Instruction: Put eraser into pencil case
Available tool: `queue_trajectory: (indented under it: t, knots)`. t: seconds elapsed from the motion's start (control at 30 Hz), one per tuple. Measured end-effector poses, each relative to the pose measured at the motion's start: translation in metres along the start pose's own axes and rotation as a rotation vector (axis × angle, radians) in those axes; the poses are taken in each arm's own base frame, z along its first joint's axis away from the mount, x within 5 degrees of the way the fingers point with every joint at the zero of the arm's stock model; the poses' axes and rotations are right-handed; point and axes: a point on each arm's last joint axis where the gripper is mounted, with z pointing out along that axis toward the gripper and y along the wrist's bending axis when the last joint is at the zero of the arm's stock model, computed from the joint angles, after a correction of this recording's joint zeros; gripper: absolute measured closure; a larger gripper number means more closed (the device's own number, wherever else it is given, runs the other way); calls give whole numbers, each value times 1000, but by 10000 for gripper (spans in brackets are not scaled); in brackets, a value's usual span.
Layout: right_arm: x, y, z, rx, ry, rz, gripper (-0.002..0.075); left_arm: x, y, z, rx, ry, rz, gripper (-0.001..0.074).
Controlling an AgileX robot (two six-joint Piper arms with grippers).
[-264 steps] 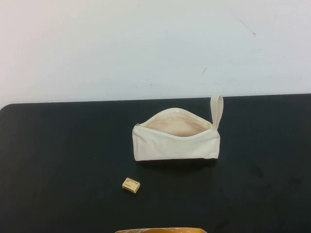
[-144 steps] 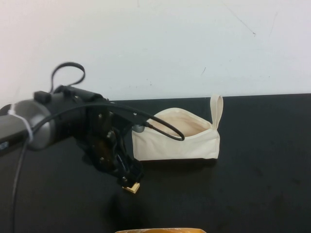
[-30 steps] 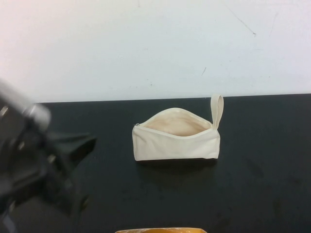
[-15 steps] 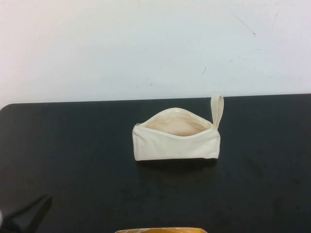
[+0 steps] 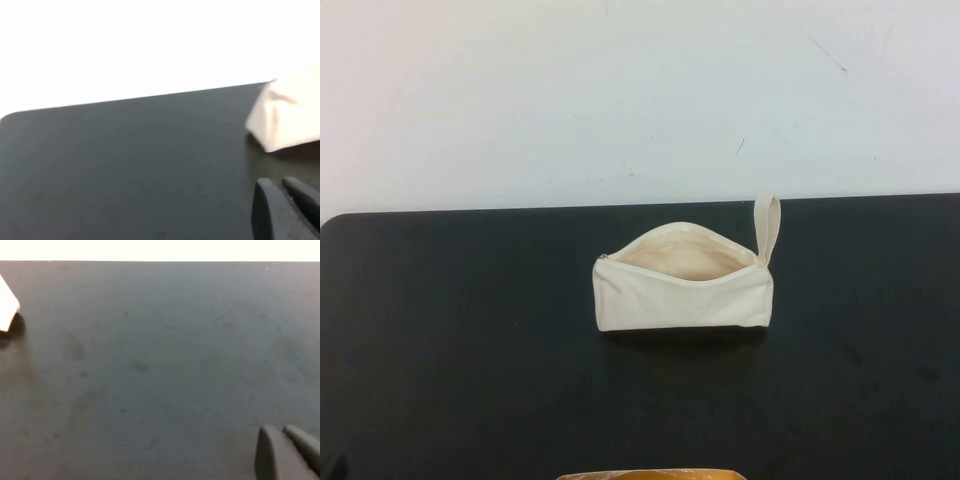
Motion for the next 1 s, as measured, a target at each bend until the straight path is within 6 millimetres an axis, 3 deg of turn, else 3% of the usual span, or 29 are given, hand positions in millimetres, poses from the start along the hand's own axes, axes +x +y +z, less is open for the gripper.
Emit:
queue_trajectory:
  t: [0.47,1.0]
  knots:
    - [0,0,0,0,-2,0,727,20,13,-16,-214,114,-43,736]
    - [0,0,0,0,-2,0,727,22,13,-16,-220,143,14,736]
